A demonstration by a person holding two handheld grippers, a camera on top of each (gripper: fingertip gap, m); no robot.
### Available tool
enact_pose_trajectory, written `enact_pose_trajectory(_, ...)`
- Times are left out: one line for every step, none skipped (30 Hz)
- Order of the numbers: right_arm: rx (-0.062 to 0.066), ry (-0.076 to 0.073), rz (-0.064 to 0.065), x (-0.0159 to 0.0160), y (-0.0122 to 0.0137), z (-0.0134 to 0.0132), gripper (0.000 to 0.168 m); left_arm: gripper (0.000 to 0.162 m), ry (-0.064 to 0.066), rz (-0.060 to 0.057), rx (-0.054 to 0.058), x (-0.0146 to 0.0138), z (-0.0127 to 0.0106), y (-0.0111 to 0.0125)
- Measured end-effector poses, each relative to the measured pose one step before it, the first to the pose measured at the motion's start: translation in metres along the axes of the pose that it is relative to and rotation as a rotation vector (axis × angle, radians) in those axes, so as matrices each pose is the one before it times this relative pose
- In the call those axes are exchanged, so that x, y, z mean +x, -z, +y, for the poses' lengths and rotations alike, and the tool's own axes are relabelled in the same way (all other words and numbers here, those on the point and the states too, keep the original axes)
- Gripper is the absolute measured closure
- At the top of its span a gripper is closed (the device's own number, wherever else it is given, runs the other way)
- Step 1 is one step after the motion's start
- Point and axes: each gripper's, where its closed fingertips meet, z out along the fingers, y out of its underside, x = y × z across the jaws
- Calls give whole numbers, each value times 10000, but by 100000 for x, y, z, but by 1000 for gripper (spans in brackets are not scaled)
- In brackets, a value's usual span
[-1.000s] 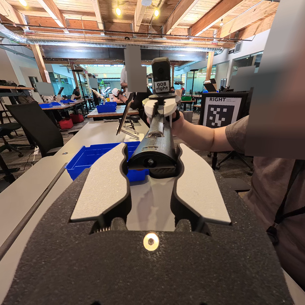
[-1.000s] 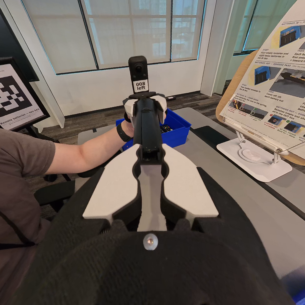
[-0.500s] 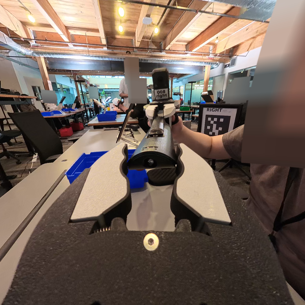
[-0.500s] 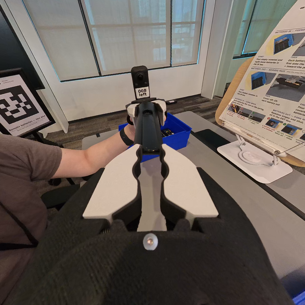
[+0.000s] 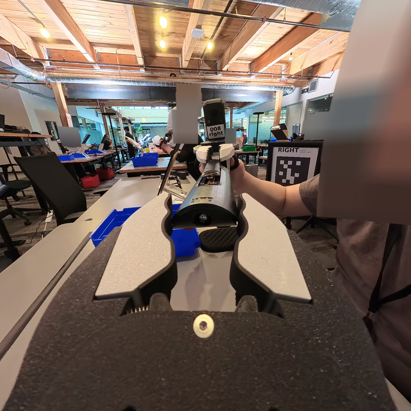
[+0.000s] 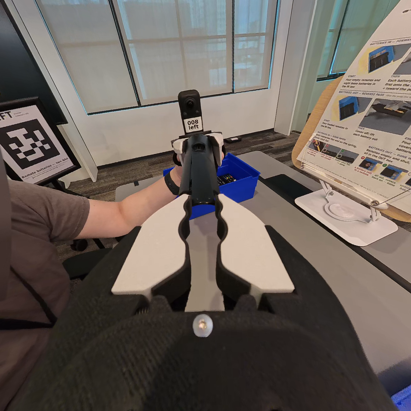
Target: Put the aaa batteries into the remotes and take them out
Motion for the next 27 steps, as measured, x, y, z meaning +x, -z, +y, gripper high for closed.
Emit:
enact_pose_trajectory(-23,24,29,32,134,1,147,106,-9,-18,18,-26,-56,42)
enact_pose_trajectory(-41,43,24,17,114,23,148,106,-11,-11,26,-3,-61,55)
enact_pose_trajectory(-45,47,14,-2,119,39,147,106,-5,15,15,20,-43,46)
enact_pose_trajectory(-31,41,5,-21,100,31,147,106,-2,21,2,47,-43,37)
enact_pose_trajectory(-20,24,8,-22,111,18,147,106,-18,-1,7,14,-37,24)
enact_pose_trajectory(-8,18,12,-11,97,12,147,106,-12,-9,11,11,-45,30)
enact_pose_trajectory(-7,9,2,-17,102,10,147,106,-4,6,14,24,-36,23)
enact_pose_trajectory(-18,-10,-3,-10,99,21,147,106,-3,8,21,20,-48,30)
enact_pose_trajectory(-15,-8,9,20,103,8,147,106,6,12,26,25,-48,41)
enact_pose_trajectory(-3,1,-5,-19,105,4,147,106,9,5,38,-2,-64,37)
enact_pose_trajectory(1,-13,-36,-57,109,-10,147,106,12,21,35,33,-62,46)
enact_pose_trajectory(-2,-23,-27,-50,121,-17,147,106,7,15,19,19,-40,48)
enact_pose_trajectory(2,-14,-4,-20,131,-19,147,106,0,-14,7,-23,-33,54)
enact_pose_trajectory(-3,-14,-11,-35,148,-22,147,106,-4,-25,-10,-33,1,57)
enact_pose_trajectory(-5,-25,-15,-31,143,-31,147,106,-17,-48,0,-72,-13,49)
enact_pose_trajectory(4,-24,2,-9,158,-30,147,106,0,-15,5,-29,3,44)
enact_pose_trajectory(-7,-17,10,1,145,2,148,106,19,-7,7,-26,-29,40)
enact_pose_trajectory(-23,-8,10,-4,130,22,148,106,4,-10,19,-22,-23,22)
enact_pose_trajectory(-29,1,21,10,115,29,148,106,1,-6,-11,-15,2,17)
enact_pose_trajectory(-16,6,28,17,119,14,148,106,-9,-11,-10,-11,13,5)
enact_pose_trajectory(3,-18,10,15,123,-22,148,106,-7,-4,-9,2,0,11)
enact_pose_trajectory(1,-42,-10,13,119,-23,148,106,3,-3,3,5,-11,26)
enact_pose_trajectory(3,-25,-9,20,130,-25,148,106,9,-1,18,-3,-36,39)
enact_pose_trajectory(13,-17,-4,26,137,-46,148,106,-3,-6,23,-6,-45,43)
enact_pose_trajectory(10,-24,-12,24,124,-55,148,106,10,-8,12,-23,-26,36)
enact_pose_trajectory(-3,-19,-17,14,114,-29,148,106,2,-25,9,-41,-12,38)
enact_pose_trajectory(-15,-5,-17,-8,91,-4,148,106,0,-7,10,-29,-4,42)
